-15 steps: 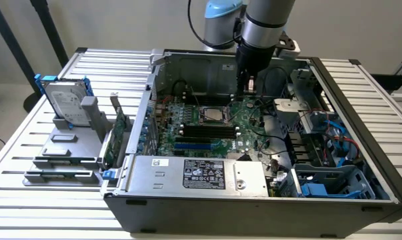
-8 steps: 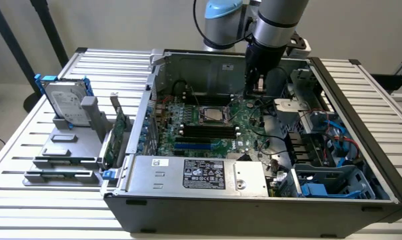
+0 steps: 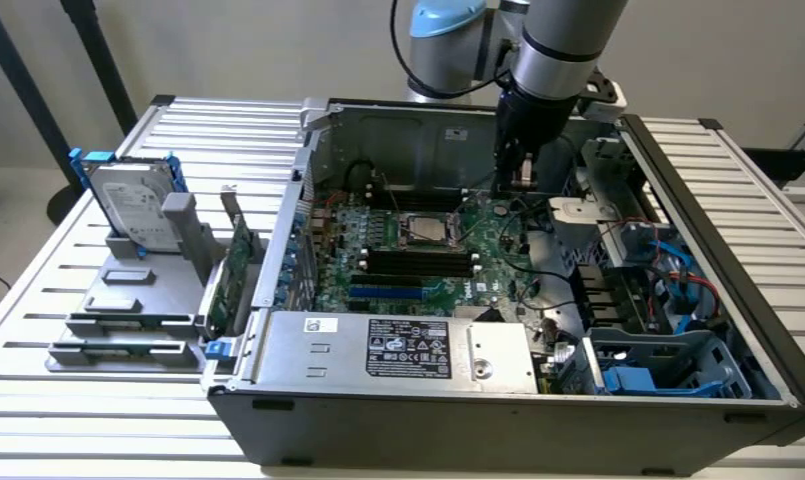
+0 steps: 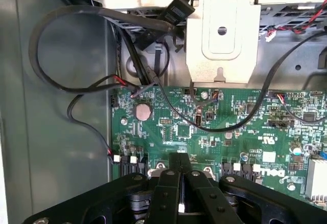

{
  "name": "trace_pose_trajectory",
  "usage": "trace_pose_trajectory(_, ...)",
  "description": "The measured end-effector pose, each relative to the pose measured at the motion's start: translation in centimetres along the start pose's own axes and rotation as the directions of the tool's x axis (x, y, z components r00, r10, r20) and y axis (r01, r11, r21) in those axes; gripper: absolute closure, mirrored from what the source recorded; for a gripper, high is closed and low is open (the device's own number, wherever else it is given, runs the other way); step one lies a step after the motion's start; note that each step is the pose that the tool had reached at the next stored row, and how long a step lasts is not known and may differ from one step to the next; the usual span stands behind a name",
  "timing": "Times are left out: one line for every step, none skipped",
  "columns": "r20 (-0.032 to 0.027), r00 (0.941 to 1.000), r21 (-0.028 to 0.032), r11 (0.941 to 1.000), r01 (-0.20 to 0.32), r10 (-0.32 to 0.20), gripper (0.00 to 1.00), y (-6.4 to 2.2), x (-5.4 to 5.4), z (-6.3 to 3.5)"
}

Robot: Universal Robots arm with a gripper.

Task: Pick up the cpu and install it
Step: 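Close the cpu cover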

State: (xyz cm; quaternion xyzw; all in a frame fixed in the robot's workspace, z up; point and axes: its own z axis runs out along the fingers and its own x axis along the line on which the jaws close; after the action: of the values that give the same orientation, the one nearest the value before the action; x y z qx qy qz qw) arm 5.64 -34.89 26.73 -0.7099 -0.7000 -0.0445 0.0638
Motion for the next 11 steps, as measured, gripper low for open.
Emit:
trace_pose_trajectory(0.0,1.0,0.0,1.0,0.0,0.0,0.89,0.03,0.0,0.18)
trace_pose_trajectory(-0.0001,1.0,0.0,1.0,0.0,0.0,0.89,0.05,-0.1,0.36)
trace_pose_trajectory(-0.0002,1.0,-0.0001,1.0,0.0,0.0,0.89,0.07,-0.1,0.54)
trace_pose_trajectory(-0.0001,1.0,-0.0001,1.0,0.0,0.0,0.89,0.08,-0.1,0.71)
trace_pose_trajectory(-0.0001,1.0,0.0,1.0,0.0,0.0,0.89,0.09,-0.1,0.9)
trace_pose_trajectory(-0.0001,1.0,0.0,1.0,0.0,0.0,0.89,0.1,-0.2,1.09)
trace_pose_trajectory(-0.0001,1.0,-0.0001,1.0,0.0,0.0,0.89,0.11,-0.2,1.27)
trace_pose_trajectory(-0.0002,1.0,-0.0001,1.0,0.0,0.0,0.89,0.11,-0.2,1.44)
trace_pose_trajectory(-0.0001,1.0,-0.0001,1.0,0.0,0.0,0.89,0.12,-0.2,1.62)
trace_pose_trajectory(0.0,1.0,0.0,1.0,0.0,0.0,0.89,0.12,-0.3,1.8)
trace_pose_trajectory(-0.0001,1.0,0.0006,1.0,0.0,0.0,0.89,0.12,-0.3,1.95)
